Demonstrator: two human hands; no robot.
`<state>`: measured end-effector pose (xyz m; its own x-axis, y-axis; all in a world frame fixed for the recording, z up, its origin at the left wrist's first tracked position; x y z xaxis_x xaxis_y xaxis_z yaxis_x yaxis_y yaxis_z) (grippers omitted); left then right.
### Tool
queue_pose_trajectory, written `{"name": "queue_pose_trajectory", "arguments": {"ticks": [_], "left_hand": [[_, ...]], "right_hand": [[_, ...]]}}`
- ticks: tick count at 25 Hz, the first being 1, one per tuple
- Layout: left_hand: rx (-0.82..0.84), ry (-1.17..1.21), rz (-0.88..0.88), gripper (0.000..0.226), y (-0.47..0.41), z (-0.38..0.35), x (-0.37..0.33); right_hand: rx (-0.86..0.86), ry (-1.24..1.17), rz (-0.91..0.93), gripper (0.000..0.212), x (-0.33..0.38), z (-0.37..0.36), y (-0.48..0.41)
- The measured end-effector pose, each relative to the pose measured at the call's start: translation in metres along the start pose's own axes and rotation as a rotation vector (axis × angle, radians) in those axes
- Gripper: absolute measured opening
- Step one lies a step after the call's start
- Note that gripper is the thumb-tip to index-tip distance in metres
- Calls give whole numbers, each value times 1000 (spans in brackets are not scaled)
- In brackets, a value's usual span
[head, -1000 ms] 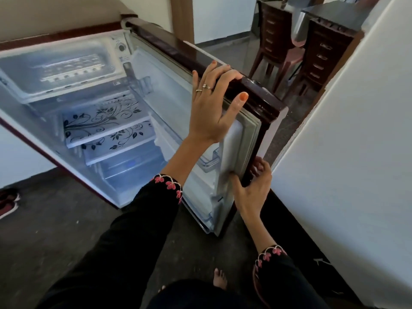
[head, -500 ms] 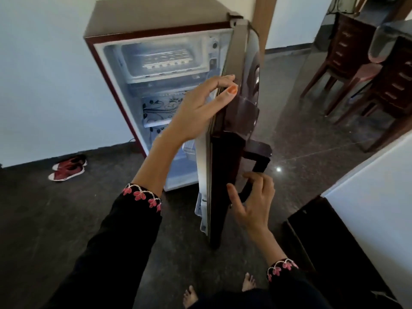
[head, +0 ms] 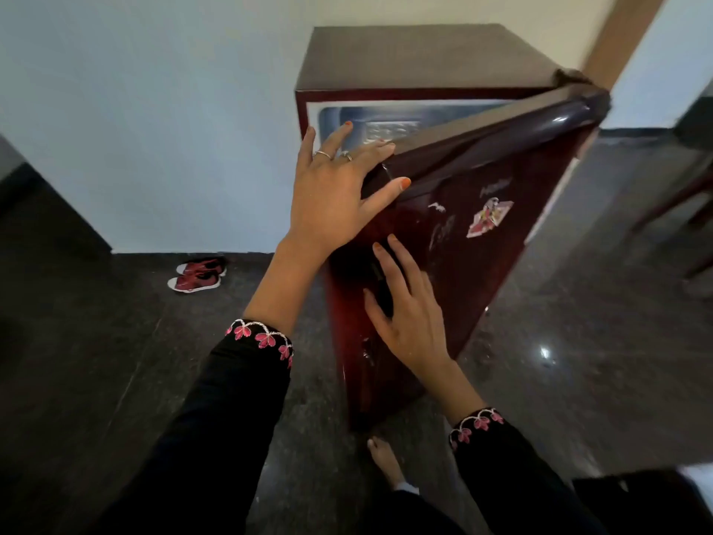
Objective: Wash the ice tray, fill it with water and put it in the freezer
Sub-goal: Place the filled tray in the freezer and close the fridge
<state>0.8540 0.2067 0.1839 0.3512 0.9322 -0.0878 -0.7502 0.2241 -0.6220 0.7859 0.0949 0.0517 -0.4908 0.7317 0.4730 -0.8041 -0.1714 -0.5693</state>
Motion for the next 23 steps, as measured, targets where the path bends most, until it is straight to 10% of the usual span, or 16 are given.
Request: {"name": "queue_pose_trajectory", "arguments": {"ticks": [23], "left_hand": [[-93, 74, 222, 44, -102, -105, 129]], "right_hand": [[107, -130, 51, 53, -32, -146, -163]]}}
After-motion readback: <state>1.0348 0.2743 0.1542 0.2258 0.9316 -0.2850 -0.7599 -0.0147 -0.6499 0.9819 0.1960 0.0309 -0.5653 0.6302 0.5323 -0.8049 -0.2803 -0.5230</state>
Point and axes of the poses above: each hand's wrist, its own y-axis away from the middle knuckle, its own z-axis out of the back of the hand, x = y × z, the point moved 8 cm from there along -y, towards the middle knuckle, and after that the axes turned 3 degrees about -z, right-handed, at the moved point
